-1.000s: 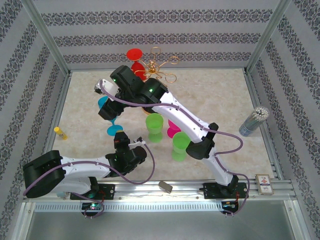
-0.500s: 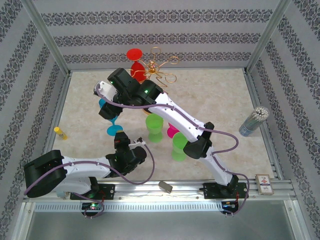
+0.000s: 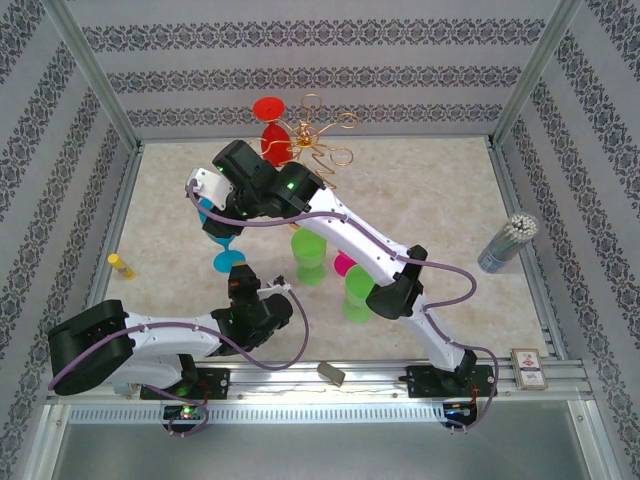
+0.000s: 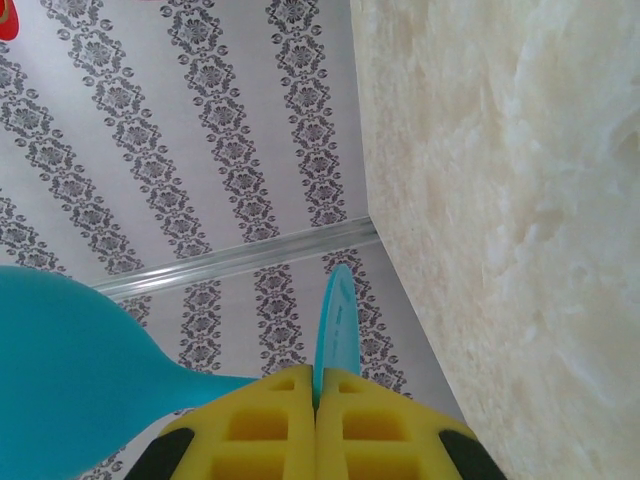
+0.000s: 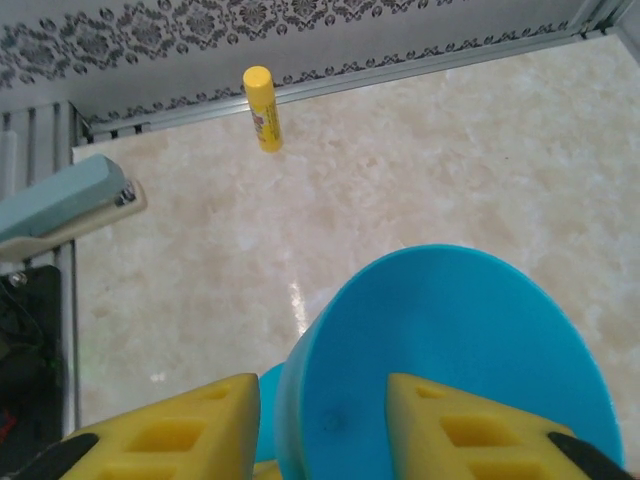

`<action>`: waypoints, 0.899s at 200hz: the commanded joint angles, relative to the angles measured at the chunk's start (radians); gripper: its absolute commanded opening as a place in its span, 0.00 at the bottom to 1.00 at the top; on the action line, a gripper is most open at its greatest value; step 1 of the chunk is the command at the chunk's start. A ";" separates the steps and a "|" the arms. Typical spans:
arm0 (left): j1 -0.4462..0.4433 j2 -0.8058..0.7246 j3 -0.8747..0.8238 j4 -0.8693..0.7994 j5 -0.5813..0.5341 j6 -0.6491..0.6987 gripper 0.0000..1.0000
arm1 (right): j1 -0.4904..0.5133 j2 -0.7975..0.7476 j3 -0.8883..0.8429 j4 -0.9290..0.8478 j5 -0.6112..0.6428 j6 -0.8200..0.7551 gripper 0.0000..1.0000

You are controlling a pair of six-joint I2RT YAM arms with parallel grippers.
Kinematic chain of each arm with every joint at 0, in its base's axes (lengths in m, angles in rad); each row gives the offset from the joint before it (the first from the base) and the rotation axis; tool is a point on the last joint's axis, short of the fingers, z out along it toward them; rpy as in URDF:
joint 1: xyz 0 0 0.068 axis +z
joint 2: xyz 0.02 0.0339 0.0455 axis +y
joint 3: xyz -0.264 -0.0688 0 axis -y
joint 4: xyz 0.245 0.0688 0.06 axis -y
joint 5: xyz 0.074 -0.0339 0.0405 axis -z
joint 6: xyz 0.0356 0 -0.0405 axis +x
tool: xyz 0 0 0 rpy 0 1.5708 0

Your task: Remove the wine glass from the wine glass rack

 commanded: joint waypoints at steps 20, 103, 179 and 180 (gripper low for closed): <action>-0.009 0.000 0.002 0.050 -0.034 0.015 0.00 | 0.018 -0.017 0.006 -0.070 -0.013 -0.033 0.17; 0.006 -0.008 0.005 0.051 -0.034 0.015 0.08 | 0.019 -0.056 -0.022 -0.069 -0.052 -0.027 0.00; 0.011 -0.012 0.007 0.048 -0.033 0.008 0.23 | 0.019 -0.092 -0.031 -0.037 -0.008 -0.010 0.00; 0.011 -0.012 0.007 0.047 -0.033 0.008 0.23 | 0.019 -0.092 -0.031 -0.036 -0.008 -0.010 0.00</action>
